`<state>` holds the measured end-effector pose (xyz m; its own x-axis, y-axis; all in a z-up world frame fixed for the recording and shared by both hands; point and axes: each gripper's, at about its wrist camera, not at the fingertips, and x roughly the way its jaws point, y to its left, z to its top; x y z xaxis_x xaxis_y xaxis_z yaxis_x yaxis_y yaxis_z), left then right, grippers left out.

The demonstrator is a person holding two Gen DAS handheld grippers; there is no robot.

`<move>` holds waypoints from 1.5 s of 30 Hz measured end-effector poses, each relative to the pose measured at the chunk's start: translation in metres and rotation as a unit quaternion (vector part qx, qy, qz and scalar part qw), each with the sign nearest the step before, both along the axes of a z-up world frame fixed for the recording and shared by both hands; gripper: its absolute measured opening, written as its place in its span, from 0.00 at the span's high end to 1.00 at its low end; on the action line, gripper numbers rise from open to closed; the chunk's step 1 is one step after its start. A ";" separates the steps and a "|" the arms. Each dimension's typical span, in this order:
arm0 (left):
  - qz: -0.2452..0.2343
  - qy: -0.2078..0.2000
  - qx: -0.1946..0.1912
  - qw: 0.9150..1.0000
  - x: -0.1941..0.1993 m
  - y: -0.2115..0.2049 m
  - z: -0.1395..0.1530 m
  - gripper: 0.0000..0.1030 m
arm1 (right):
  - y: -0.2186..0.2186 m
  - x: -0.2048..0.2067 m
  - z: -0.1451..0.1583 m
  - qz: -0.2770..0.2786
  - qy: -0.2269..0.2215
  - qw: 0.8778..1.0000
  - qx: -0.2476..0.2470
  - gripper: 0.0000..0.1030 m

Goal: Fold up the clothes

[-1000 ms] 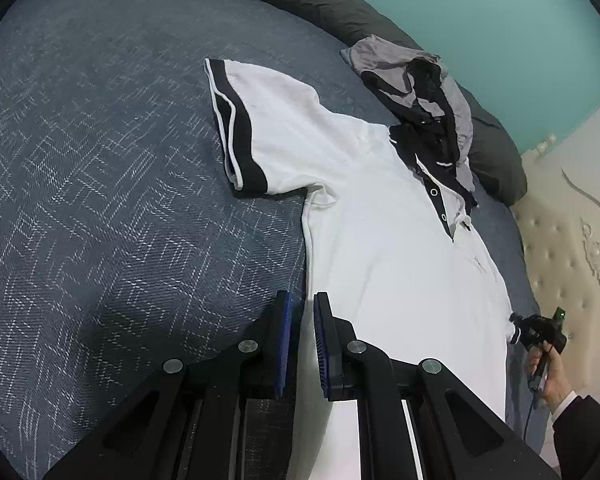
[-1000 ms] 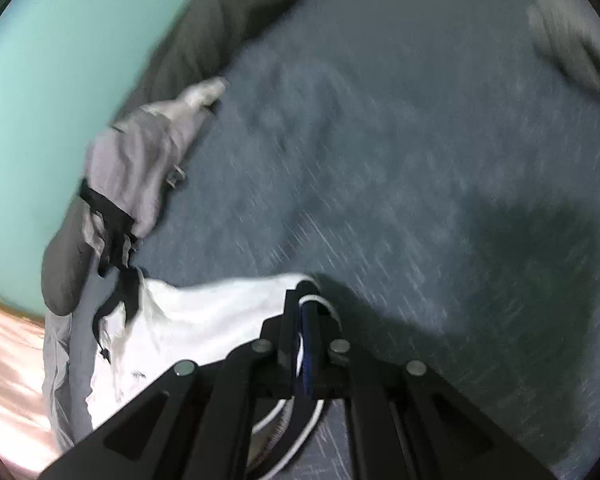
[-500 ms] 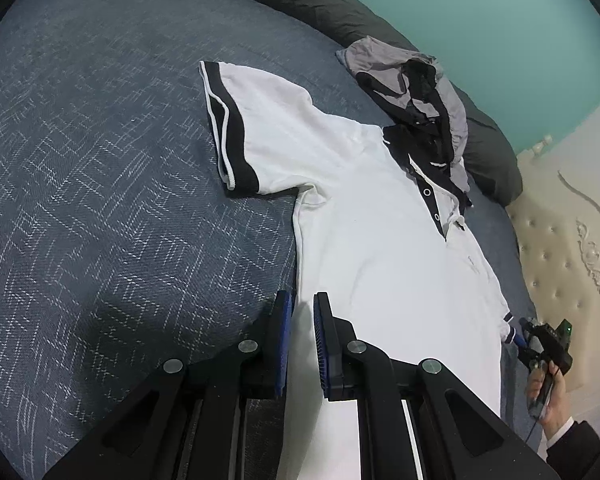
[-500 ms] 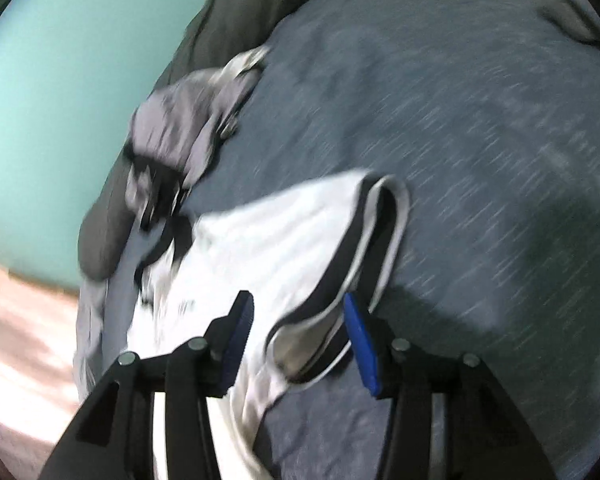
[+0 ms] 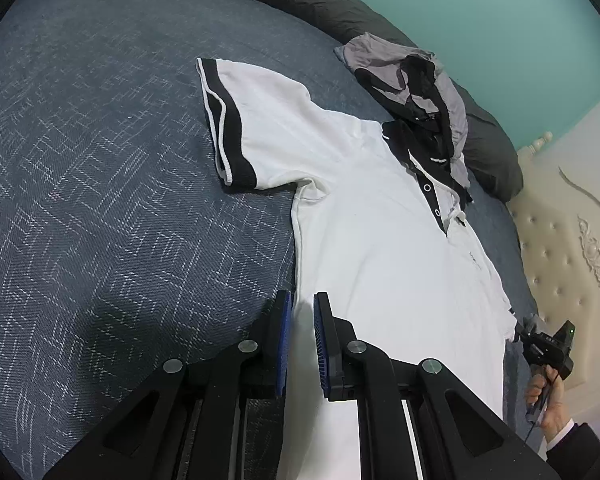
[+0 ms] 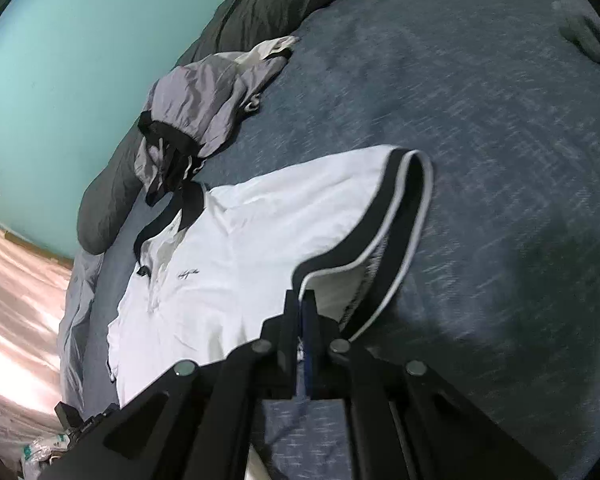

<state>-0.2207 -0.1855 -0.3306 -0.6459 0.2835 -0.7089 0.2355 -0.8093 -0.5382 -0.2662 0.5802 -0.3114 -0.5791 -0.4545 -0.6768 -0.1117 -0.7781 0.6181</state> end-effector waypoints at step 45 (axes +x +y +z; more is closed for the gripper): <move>-0.002 -0.010 0.001 1.000 0.001 -0.001 -0.004 0.88 | 0.041 -0.057 -0.007 -0.039 -0.011 0.997 0.063 0.68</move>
